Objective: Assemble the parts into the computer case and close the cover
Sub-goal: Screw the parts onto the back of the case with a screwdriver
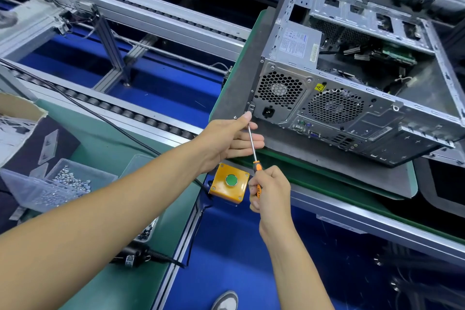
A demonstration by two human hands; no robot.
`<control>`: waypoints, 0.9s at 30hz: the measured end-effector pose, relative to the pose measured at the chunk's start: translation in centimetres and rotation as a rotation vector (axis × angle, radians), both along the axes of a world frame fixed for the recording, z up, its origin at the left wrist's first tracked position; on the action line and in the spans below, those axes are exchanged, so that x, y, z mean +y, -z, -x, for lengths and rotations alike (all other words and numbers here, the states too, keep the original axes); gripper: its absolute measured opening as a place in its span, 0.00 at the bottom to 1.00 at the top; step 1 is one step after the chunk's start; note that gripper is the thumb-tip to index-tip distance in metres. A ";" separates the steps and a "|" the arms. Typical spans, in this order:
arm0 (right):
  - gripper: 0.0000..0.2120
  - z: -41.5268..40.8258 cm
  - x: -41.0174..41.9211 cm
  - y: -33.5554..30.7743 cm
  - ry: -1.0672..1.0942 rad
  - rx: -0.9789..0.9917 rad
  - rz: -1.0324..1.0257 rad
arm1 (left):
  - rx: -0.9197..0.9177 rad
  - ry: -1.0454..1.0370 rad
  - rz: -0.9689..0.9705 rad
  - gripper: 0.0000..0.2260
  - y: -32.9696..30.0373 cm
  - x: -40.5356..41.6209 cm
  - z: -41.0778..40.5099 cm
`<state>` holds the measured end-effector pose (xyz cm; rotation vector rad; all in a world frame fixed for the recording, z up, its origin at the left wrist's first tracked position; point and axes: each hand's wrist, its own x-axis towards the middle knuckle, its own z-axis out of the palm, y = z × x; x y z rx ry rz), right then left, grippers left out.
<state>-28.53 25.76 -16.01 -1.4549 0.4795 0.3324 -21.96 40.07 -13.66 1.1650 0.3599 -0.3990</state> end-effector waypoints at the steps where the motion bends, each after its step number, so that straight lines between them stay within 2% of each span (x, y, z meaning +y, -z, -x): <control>1: 0.12 0.0 0.1 0.0 -0.001 0.005 0.002 | 0.004 -0.018 0.003 0.17 0.1 -0.1 0.0; 6: 0.10 -0.2 0.7 -0.1 0.017 0.020 -0.043 | 0.001 -0.078 0.000 0.14 0.4 -0.5 -0.4; 13: 0.11 -1.0 2.9 -0.2 0.088 0.042 -0.096 | -0.058 -0.117 -0.109 0.13 0.3 -0.8 -1.8; 27: 0.09 -1.9 5.1 -0.8 0.152 0.088 -0.133 | -0.015 -0.174 -0.176 0.12 0.3 -0.8 -3.3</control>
